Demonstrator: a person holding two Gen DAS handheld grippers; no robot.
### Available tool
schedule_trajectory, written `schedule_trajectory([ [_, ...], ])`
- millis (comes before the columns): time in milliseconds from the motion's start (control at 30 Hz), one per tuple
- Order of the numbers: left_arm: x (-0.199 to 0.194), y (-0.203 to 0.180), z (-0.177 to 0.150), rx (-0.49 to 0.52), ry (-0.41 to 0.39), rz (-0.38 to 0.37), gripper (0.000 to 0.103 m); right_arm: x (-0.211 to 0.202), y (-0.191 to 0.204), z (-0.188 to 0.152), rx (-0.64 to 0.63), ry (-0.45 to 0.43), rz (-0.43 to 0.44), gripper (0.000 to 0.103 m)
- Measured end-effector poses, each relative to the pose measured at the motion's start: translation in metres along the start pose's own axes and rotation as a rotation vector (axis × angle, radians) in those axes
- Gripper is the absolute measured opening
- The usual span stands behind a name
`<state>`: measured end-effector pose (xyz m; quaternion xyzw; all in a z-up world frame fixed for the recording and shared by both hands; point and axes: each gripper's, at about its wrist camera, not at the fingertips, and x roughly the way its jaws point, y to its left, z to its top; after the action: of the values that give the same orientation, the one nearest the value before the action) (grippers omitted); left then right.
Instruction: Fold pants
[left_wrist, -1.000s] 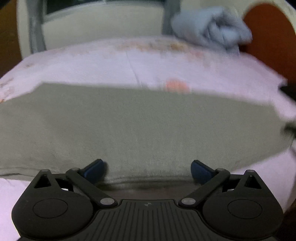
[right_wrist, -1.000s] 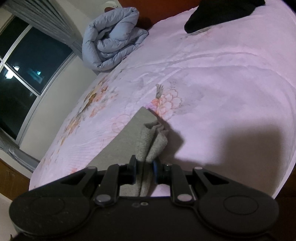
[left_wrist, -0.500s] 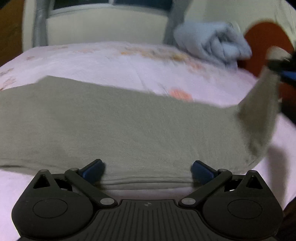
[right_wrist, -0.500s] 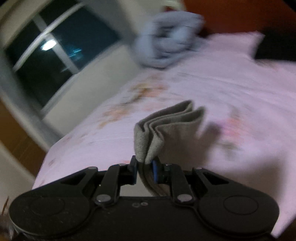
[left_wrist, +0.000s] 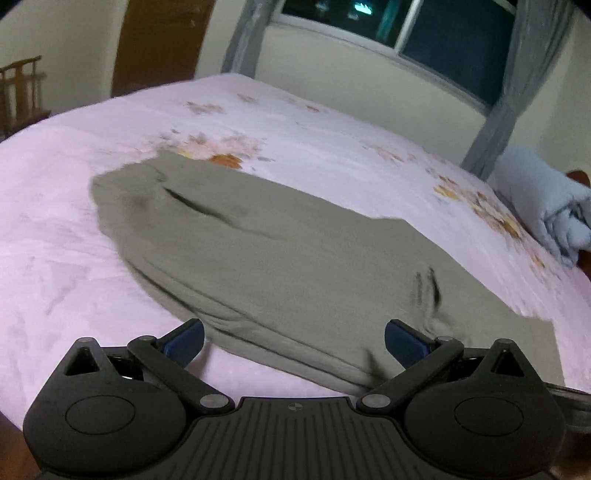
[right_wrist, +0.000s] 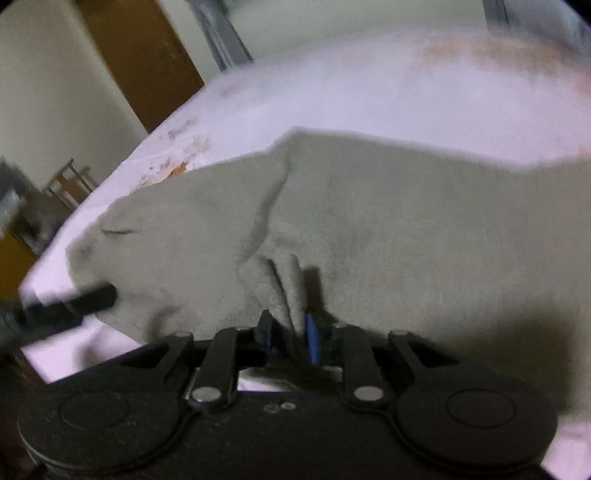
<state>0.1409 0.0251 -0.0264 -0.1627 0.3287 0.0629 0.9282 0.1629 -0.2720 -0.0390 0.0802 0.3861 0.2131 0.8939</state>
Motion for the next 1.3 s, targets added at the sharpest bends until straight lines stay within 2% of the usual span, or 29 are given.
schedule_trajectory([
  [67, 0.002, 0.000, -0.003, -0.004, -0.004, -0.010, 0.103, -0.018, 0.001, 0.006, -0.010, -0.032, 0.025, 0.030],
  [133, 0.002, -0.004, -0.003, 0.001, -0.013, -0.040, 0.103, -0.040, -0.005, 0.013, -0.005, -0.109, 0.055, 0.029],
  [200, 0.001, -0.011, -0.004, 0.011, -0.033, -0.047, 0.103, -0.044, -0.015, 0.018, 0.035, -0.136, 0.057, 0.028],
  [267, 0.001, -0.014, -0.004, 0.000, -0.025, -0.055, 0.103, -0.023, -0.019, 0.021, 0.070, -0.094, 0.026, 0.020],
  [300, 0.001, -0.014, -0.003, 0.004, -0.023, -0.055, 0.103, -0.006, -0.016, 0.019, 0.075, -0.029, 0.034, 0.009],
  [333, -0.002, -0.016, -0.003, 0.012, -0.027, -0.042, 0.103, 0.009, -0.013, 0.015, 0.084, 0.035, 0.075, 0.005],
  [400, -0.003, -0.011, -0.002, 0.019, -0.024, -0.031, 0.103, 0.013, 0.003, 0.006, 0.007, 0.031, 0.092, 0.005],
  [467, -0.001, -0.006, -0.004, 0.015, -0.009, -0.023, 0.103, 0.008, 0.007, 0.010, -0.015, 0.057, 0.163, 0.005],
  [500, 0.000, -0.004, -0.004, 0.013, -0.009, -0.010, 0.103, 0.007, 0.010, 0.013, -0.049, 0.063, 0.159, 0.005],
  [533, 0.000, -0.002, -0.005, 0.007, -0.007, -0.004, 0.103, 0.004, 0.009, 0.020, -0.068, 0.052, 0.151, 0.005],
  [633, 0.003, 0.002, -0.007, 0.007, 0.001, 0.017, 0.103, -0.007, -0.004, 0.038, 0.014, -0.058, 0.120, 0.005],
  [667, 0.005, 0.002, -0.008, 0.014, 0.009, 0.025, 0.103, 0.000, -0.010, 0.039, 0.029, -0.053, 0.090, 0.006],
  [700, 0.007, 0.002, -0.008, 0.013, 0.014, 0.030, 0.103, 0.013, -0.011, 0.037, 0.037, 0.005, 0.078, 0.006],
  [733, 0.009, 0.002, -0.008, 0.014, 0.017, 0.032, 0.103, 0.032, -0.010, 0.031, 0.042, 0.106, 0.106, 0.007],
  [800, 0.010, 0.002, -0.007, 0.026, 0.025, 0.044, 0.103, 0.031, -0.005, 0.029, 0.007, 0.093, 0.115, 0.007],
  [833, 0.009, 0.002, -0.007, 0.032, 0.019, 0.045, 0.103, 0.023, -0.007, 0.033, 0.037, 0.073, 0.135, 0.007],
  [900, 0.009, 0.002, -0.006, 0.044, 0.021, 0.054, 0.103, 0.000, -0.011, 0.035, 0.059, -0.016, 0.119, 0.018],
  [967, 0.007, 0.002, -0.004, 0.052, 0.012, 0.059, 0.103, -0.017, -0.018, 0.037, 0.074, -0.066, 0.079, 0.022],
  [1000, 0.006, 0.001, -0.003, 0.062, 0.010, 0.065, 0.103, -0.025, -0.022, 0.038, 0.078, -0.090, 0.063, 0.035],
  [1033, 0.005, 0.001, -0.002, 0.074, 0.007, 0.068, 0.103, -0.032, -0.025, 0.038, 0.072, -0.116, 0.053, 0.042],
  [1100, 0.002, 0.001, 0.001, 0.094, -0.005, 0.081, 0.103, -0.049, -0.027, 0.033, 0.056, -0.170, 0.012, 0.071],
  [1167, 0.001, 0.008, 0.008, 0.100, -0.009, 0.074, 0.103, -0.056, -0.032, 0.030, 0.049, -0.194, -0.002, 0.071],
  [1300, 0.004, 0.045, 0.028, 0.007, -0.024, 0.084, 0.103, -0.065, -0.040, 0.029, 0.071, -0.225, -0.035, 0.071],
])
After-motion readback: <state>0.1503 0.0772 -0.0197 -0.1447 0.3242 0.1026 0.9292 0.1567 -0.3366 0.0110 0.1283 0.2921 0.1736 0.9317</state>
